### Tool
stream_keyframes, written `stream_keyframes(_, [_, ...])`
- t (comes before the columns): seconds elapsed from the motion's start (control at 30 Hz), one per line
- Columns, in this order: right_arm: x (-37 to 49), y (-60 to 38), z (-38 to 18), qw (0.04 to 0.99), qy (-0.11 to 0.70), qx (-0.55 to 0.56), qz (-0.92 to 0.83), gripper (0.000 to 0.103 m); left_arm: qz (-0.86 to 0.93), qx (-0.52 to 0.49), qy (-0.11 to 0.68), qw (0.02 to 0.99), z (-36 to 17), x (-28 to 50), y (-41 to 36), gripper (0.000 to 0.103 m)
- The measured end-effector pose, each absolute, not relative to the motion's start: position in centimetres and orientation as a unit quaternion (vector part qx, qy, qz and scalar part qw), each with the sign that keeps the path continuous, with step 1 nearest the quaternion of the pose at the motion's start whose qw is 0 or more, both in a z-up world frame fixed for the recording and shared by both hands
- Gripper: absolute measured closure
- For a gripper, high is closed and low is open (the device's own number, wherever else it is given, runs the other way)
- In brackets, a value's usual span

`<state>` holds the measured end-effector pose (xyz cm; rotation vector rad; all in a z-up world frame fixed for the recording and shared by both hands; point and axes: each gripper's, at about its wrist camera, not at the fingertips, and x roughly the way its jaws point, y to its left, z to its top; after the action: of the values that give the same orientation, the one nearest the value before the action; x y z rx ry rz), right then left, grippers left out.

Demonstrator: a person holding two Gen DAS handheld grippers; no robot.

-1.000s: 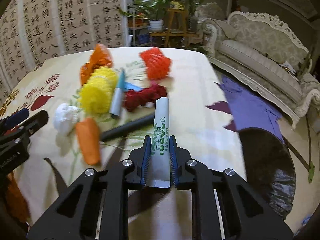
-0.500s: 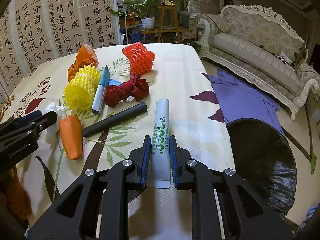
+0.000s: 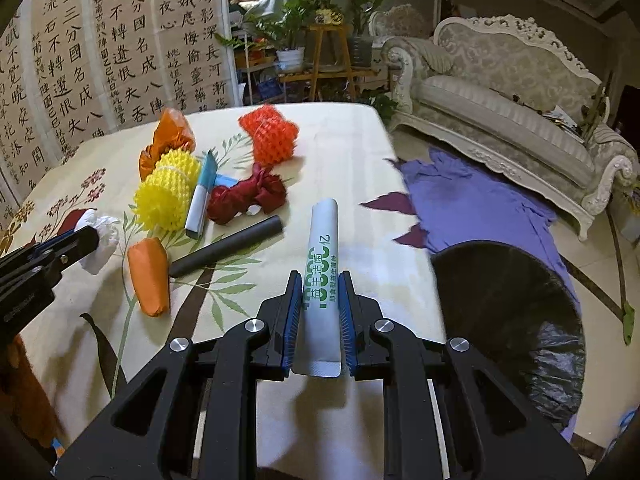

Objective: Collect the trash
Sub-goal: 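Carry tube and tissue over the bin and open both grippers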

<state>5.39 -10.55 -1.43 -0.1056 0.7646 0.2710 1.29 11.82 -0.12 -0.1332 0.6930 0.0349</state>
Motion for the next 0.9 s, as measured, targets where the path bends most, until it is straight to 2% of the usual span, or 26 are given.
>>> stream_keyframes(0.33, [3.2,-17.5,0.4,0.936,0.347,-0.035,0.054,0.084,-0.061,-0.041,0.289,0.955,2.3,0.4,4.4,0.076])
stream_keyframes(0.6, [2.6,-24.3,0.0,0.938,0.346,-0.011,-0.016,0.084,-0.116,-0.017,0.292,0.949,1.3,2.1,-2.8,0.076])
stream_keyframes(0.9, [3.2,-27.6,-1.3,0.935,0.354,0.005,-0.036,0.084,-0.143,0.018,0.303,0.942,0.0,4.2,-8.8,0.076])
